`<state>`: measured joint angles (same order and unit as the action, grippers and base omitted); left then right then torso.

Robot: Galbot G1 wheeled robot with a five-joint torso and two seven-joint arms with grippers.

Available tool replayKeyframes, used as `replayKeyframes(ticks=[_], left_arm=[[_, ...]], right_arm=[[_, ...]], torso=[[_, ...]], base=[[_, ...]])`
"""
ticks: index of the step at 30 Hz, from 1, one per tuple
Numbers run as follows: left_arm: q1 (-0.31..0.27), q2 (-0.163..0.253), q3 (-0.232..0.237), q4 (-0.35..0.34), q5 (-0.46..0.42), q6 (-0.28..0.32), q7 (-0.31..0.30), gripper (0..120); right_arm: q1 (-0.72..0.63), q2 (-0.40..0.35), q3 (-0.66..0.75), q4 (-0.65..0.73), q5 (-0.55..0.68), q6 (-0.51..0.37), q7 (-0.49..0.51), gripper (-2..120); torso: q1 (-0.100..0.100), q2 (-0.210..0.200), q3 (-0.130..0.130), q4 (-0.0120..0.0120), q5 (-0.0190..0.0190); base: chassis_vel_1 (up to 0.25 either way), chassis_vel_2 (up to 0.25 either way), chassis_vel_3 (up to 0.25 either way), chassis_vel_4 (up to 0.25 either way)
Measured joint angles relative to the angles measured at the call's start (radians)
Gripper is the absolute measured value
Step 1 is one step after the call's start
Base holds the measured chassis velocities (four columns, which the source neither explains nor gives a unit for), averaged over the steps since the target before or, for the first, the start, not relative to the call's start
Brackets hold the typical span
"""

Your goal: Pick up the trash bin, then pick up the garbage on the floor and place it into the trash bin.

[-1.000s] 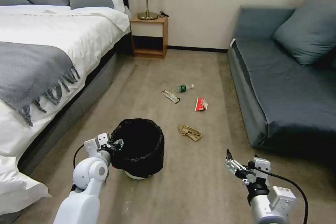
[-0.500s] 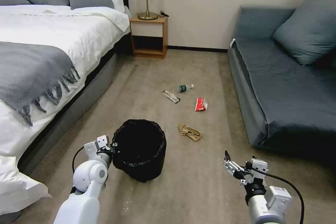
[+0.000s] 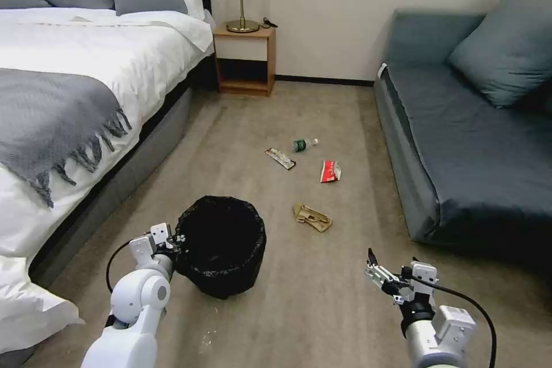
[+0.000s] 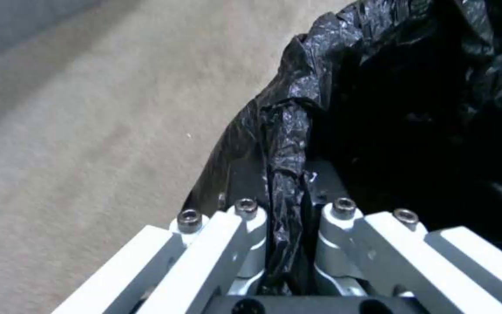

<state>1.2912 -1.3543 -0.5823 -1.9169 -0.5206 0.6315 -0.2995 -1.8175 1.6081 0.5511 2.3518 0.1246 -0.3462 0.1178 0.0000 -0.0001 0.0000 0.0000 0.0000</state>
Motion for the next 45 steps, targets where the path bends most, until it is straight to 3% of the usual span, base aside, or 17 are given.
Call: replayKeyframes(ticks=[13,19,28,36,45], left_arm=[[0.085,0.019,-0.048,-0.145,0.144,-0.023,0.048,5],[0.149,0.028,-0.076,-0.216,0.313,-0.088,0.109,5],[0.177,0.028,-0.1,-0.213,0.456,-0.178,0.149,5],[0.195,0.028,-0.102,-0.193,0.507,-0.232,0.161,5],[0.203,0.044,-0.12,-0.184,0.514,-0.252,0.168,5]], right_arm=[[0.002,0.0,-0.015,-0.012,0.027,0.018,-0.003,100],[0.003,0.0,-0.025,-0.02,0.044,0.03,-0.006,100],[0.019,0.0,-0.021,-0.058,0.041,0.05,-0.018,100],[0.046,0.0,-0.003,-0.131,0.04,0.074,-0.023,100],[0.058,0.0,0.004,-0.157,0.039,0.082,-0.026,100]], torso=[[0.0,0.0,0.0,0.0,0.0],[0.0,0.0,0.0,0.0,0.0],[0.0,0.0,0.0,-0.0001,-0.0002],[0.0,0.0,0.0,0.0,-0.0001],[0.0,0.0,0.0,-0.0001,-0.0003]], base=[[0.0,0.0,0.0,0.0],[0.0,0.0,0.0,0.0],[0.0,0.0,0.0,0.0],[0.0,0.0,0.0,0.0],[0.0,0.0,0.0,0.0]])
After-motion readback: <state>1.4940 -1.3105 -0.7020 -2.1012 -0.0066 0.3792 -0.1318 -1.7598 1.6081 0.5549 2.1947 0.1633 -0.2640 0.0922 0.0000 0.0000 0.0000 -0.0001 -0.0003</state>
